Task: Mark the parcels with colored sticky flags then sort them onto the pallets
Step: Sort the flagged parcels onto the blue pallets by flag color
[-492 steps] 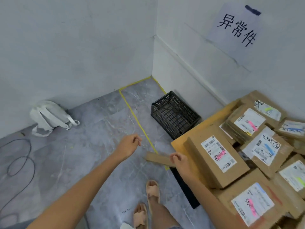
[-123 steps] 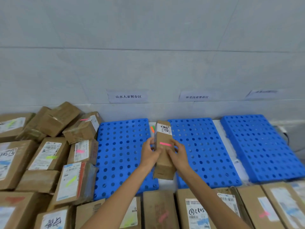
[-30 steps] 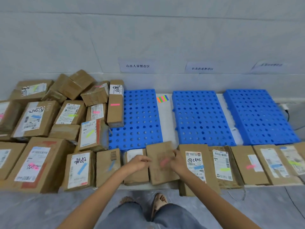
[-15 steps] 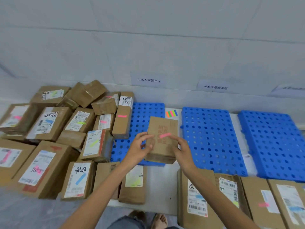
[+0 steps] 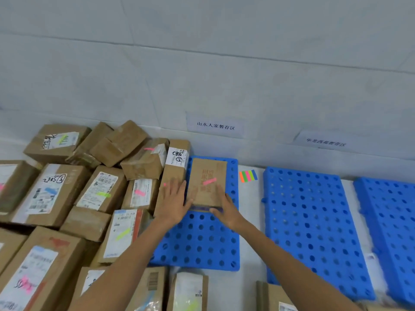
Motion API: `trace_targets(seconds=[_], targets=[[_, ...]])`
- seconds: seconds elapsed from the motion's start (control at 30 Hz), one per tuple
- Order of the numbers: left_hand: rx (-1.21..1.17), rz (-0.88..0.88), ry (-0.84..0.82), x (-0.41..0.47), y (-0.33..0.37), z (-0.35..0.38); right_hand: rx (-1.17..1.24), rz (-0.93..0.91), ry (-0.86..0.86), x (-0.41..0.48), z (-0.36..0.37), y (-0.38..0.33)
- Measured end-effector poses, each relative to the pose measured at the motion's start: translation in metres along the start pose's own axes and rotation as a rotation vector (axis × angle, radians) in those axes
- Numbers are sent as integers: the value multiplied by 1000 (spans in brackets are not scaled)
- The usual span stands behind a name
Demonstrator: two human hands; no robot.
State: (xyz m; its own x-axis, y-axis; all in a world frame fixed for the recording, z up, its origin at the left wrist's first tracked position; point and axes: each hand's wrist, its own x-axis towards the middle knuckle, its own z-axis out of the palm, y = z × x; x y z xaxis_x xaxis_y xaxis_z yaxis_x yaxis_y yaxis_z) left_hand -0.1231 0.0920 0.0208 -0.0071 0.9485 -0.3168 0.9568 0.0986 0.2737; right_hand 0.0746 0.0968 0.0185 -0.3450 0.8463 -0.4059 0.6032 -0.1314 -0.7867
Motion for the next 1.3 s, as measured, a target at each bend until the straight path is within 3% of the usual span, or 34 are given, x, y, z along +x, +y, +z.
trace_targets(seconds=[0.27, 0.5, 0.67, 0.73, 0.83, 0.93, 1.13, 1.3], targets=[[3, 31, 40, 21, -28, 13, -258, -61, 121, 59, -4, 6], [69, 35, 57, 20, -28, 18, -470, -2, 139, 92, -21, -7], [-32, 63, -3, 18, -26, -1, -533, 147, 102, 79, -20, -26], [-70, 36, 18, 12, -30, -3, -531, 89, 217, 59, -12, -35], [-167, 32, 159, -21, -29, 5, -339, -117, 347, 8, 9, -30], [-371, 43, 204, -82, -16, 24, -219, -118, 216, -59, 41, 3], [-462, 31, -3, -203, -14, 95, -65, 22, -56, -182, 105, 56], [-519, -63, -96, -245, -4, 114, 73, 150, -339, -215, 139, 58]])
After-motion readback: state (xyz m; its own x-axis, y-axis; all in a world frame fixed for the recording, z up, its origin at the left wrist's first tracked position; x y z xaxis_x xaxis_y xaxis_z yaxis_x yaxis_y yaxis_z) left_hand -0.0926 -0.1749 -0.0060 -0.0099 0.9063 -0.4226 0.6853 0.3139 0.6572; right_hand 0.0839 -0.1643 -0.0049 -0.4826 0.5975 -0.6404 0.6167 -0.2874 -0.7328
